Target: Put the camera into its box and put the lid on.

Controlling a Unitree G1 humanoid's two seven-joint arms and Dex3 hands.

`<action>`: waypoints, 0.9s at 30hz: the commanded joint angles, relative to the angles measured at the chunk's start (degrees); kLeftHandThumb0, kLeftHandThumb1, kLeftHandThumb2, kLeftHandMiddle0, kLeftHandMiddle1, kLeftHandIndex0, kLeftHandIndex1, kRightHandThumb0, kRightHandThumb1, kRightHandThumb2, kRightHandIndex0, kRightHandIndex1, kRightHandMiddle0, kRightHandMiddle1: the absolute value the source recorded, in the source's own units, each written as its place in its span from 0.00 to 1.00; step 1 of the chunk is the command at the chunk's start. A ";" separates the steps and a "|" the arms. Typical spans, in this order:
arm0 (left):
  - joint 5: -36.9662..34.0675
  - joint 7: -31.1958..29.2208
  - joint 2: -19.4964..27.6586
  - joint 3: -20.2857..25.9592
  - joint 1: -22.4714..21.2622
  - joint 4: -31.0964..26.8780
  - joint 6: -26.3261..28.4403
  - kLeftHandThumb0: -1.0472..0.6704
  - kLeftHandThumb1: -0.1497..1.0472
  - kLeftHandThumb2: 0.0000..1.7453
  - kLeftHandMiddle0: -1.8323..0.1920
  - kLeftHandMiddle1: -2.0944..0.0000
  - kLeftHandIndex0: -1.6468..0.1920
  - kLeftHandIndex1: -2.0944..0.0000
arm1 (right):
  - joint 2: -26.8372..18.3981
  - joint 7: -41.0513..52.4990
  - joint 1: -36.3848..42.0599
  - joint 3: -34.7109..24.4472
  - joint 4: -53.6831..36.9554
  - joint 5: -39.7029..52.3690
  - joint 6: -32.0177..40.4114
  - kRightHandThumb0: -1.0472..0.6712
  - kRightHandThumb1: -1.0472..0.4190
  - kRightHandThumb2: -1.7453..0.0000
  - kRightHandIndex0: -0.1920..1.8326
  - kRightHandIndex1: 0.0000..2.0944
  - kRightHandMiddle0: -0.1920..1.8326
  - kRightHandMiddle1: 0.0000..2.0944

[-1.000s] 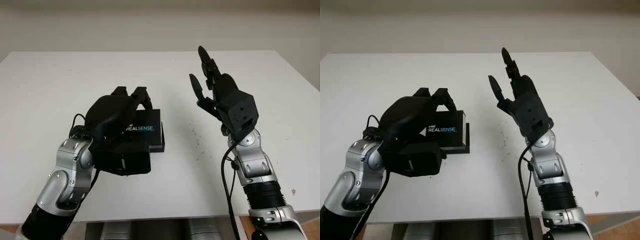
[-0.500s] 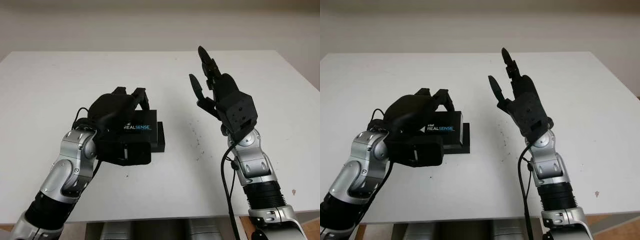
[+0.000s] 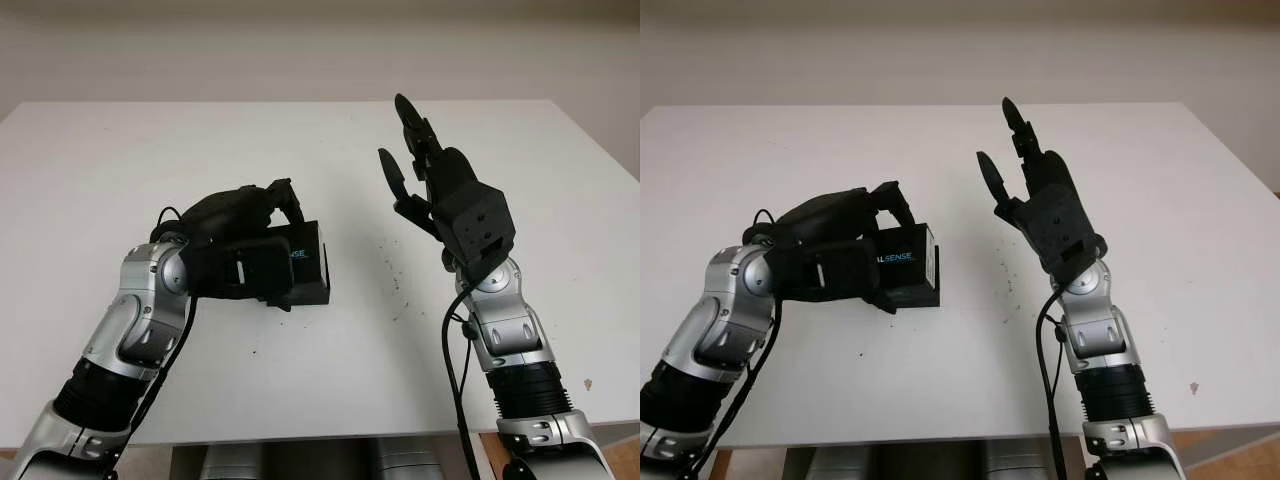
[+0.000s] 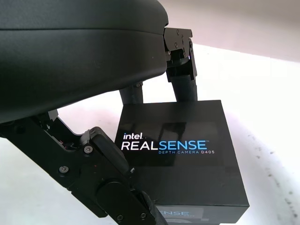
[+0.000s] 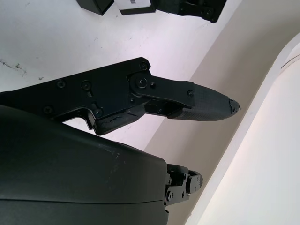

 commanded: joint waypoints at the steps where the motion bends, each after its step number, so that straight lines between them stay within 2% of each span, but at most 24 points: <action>1: -0.92 0.75 0.80 0.42 -1.54 0.89 -0.63 0.44 1.00 0.07 0.86 0.00 0.90 0.00 | 0.02 0.16 -0.37 -0.23 -0.62 0.27 0.05 0.18 0.00 0.66 0.11 0.03 0.09 0.08; 9: -2.44 2.36 1.61 0.14 -2.23 3.16 -0.80 0.45 1.00 0.08 0.79 0.00 0.88 0.00 | 0.23 -0.05 -0.29 -0.07 -0.69 -0.04 0.13 0.18 0.00 0.66 0.11 0.03 0.08 0.09; 16: -1.72 4.08 2.56 -0.55 -2.46 4.41 -2.62 0.46 1.00 0.08 0.79 0.00 0.86 0.00 | 0.14 -0.04 -0.17 -0.03 -0.56 -0.11 -0.15 0.18 0.00 0.66 0.11 0.03 0.08 0.10; 27: -1.53 3.91 2.61 -1.30 -3.32 5.99 -3.08 0.46 1.00 0.09 0.82 0.00 0.92 0.01 | 0.16 -0.15 -0.03 -0.06 -0.76 -0.05 -0.03 0.17 0.00 0.67 0.11 0.03 0.08 0.11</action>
